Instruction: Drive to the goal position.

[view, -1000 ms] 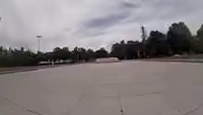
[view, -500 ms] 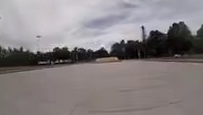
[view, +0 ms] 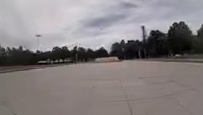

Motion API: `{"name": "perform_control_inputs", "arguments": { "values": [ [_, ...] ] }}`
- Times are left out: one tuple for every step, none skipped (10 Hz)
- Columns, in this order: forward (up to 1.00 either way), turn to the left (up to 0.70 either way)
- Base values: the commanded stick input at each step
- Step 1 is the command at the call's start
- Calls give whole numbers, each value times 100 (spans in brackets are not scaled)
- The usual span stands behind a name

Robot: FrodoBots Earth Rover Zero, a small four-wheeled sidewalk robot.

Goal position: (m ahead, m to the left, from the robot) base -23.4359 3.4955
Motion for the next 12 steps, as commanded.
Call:
{"name": "perform_control_inputs", "arguments": {
  "values": [
    [100, 0],
    [100, 0],
    [100, 0],
    [100, 0],
    [100, 0],
    [100, 0],
    [100, 0],
    [100, 0],
    [100, 0],
    [100, -5],
    [100, -22],
    [100, -37]
  ]
}}
